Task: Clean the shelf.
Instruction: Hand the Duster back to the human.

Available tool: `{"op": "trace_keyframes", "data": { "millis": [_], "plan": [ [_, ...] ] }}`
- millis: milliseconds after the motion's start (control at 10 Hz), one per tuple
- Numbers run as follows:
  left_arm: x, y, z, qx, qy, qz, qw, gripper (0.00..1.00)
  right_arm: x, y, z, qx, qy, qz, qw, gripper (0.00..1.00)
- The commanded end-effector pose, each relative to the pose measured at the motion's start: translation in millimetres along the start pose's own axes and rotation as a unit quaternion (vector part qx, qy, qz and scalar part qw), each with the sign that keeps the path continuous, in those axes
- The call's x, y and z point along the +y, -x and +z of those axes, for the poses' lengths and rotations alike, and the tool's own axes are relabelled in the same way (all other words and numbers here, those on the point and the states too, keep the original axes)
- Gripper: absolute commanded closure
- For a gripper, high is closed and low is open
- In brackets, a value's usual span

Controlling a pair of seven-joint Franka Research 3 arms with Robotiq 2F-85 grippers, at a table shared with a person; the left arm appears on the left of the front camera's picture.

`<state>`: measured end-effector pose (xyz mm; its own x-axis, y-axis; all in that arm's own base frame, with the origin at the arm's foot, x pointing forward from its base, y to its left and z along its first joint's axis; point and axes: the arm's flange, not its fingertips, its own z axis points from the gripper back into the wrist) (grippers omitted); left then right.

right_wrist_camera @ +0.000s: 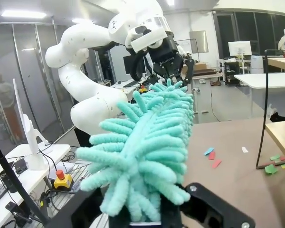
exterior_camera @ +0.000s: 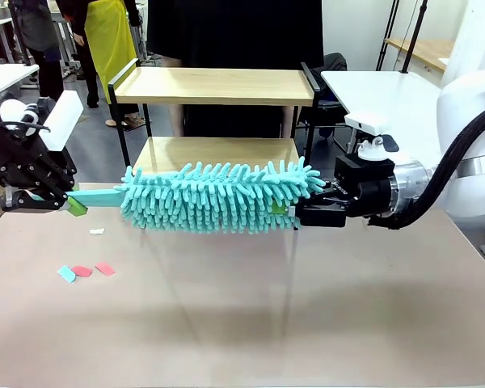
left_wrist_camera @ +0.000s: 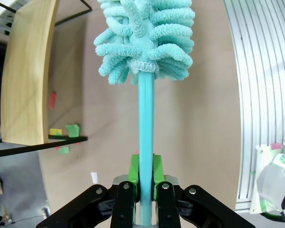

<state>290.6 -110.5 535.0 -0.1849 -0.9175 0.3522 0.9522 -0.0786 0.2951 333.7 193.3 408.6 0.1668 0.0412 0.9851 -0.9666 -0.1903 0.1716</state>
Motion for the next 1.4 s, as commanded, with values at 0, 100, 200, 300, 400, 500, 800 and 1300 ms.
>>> {"op": "trace_keyframes", "data": {
  "millis": [0,100,200,300,400,500,800,1300],
  "plan": [
    [2,1,2,-0.009,-0.005,0.0,1.0,0.87,1,0,-1,-0.002,-0.003,-0.009,1.0,1.0],
    [0,0,0,0.0,0.0,0.0,1.0,0.29,1,0,-1,-0.002,-0.003,-0.009,1.0,1.0],
    [0,-9,7,0.011,0.003,0.004,1.0,0.29,1,0,-1,-0.002,-0.003,-0.009,1.0,1.0],
    [1,-9,12,0.013,0.007,0.009,1.0,0.0,1,0,-1,-0.002,-0.003,-0.009,1.0,1.0],
    [2,-6,18,0.007,0.014,0.021,1.0,0.25,1,0,-1,-0.002,-0.003,-0.009,1.0,1.0],
    [3,1,28,-0.002,0.021,0.04,0.999,0.0,1,0,-1,-0.002,-0.003,-0.009,1.0,1.0],
    [12,55,69,-0.086,0.034,0.102,0.99,0.0,1,0,-1,-0.002,-0.003,-0.009,1.0,1.0],
    [-7,151,106,-0.229,0.02,0.15,0.962,0.0,1,0,-1,-0.002,-0.003,-0.009,1.0,1.0]
  ]
}}
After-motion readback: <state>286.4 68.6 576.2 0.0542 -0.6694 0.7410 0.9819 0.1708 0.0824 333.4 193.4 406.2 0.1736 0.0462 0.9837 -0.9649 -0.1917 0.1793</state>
